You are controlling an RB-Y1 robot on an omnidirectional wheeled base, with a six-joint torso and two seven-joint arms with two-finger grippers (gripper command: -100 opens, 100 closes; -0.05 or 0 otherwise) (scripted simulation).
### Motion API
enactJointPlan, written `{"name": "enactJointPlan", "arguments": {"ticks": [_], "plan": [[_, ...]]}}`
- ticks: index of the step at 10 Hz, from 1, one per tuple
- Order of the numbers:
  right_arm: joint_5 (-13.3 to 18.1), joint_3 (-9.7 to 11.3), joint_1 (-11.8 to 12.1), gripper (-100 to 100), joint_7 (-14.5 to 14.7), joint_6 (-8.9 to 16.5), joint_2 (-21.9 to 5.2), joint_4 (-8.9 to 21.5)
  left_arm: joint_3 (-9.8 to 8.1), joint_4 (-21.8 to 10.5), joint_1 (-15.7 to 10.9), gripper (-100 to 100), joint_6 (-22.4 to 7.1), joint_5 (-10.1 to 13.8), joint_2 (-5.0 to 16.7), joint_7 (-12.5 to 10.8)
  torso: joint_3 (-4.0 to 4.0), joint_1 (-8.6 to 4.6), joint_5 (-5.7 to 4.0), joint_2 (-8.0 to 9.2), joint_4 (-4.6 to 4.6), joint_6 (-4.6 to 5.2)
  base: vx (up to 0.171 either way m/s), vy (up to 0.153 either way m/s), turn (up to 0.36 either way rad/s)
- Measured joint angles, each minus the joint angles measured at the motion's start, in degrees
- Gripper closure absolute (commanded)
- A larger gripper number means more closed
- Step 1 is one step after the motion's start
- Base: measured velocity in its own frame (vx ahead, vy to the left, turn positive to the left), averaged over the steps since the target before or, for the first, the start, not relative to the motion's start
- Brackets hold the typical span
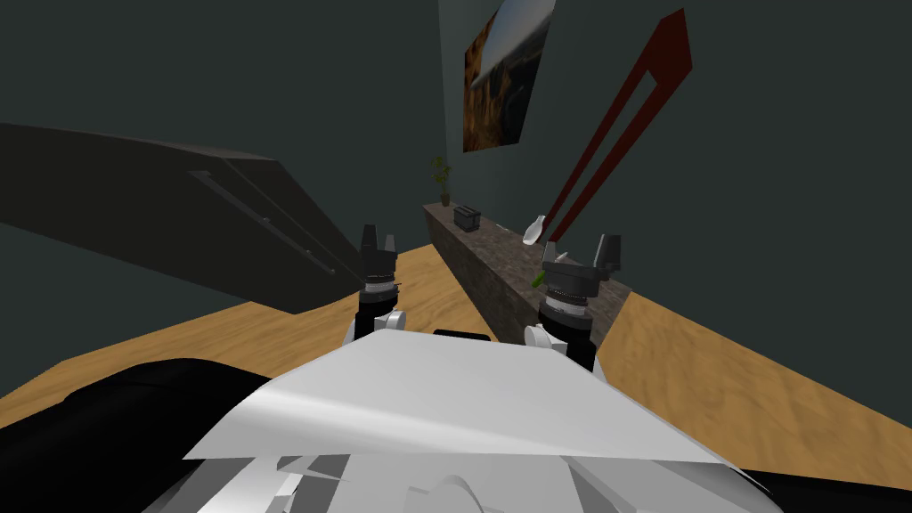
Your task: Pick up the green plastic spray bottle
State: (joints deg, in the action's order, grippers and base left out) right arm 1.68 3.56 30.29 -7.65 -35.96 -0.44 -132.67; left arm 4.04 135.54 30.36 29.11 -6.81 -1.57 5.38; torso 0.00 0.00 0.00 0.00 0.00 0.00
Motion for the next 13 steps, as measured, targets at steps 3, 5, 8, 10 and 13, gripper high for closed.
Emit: {"name": "enactJointPlan", "arguments": {"ticks": [3,5,8,10,13], "plan": [[0.34,-0.80,0.35,-100,0.74,0.90,-3.20,1.04,0.00,0.00,0.00,0,0.00,0.00,0.00,0.00,-0.06,0.14,0.03,-0.10,-0.02,0.00,0.026,0.045,-0.010],[0.93,-1.70,2.49,-100,1.93,2.11,-5.47,1.57,0.01,0.00,0.00,0,0.00,0.00,-0.01,0.00,-0.07,0.38,0.08,-0.12,-0.03,0.01,0.046,0.129,-0.014],[1.79,-4.11,4.29,-100,4.20,4.29,-7.35,4.56,0.01,0.00,0.01,0,0.00,0.00,-0.01,0.00,-0.13,0.36,0.08,-0.23,-0.05,0.00,0.055,0.101,-0.005],[2.75,-6.02,5.54,-100,6.36,6.67,-7.80,6.98,0.01,0.00,0.01,0,0.00,0.00,-0.01,0.00,-0.13,0.57,0.12,-0.22,-0.05,0.00,0.054,0.185,-0.006],[4.07,-8.94,8.56,-100,9.54,10.44,-8.31,9.03,0.01,0.00,0.01,0,0.00,0.00,-0.01,0.00,-0.15,0.63,0.15,-0.26,-0.06,-0.01,0.073,0.161,-0.016]]}}
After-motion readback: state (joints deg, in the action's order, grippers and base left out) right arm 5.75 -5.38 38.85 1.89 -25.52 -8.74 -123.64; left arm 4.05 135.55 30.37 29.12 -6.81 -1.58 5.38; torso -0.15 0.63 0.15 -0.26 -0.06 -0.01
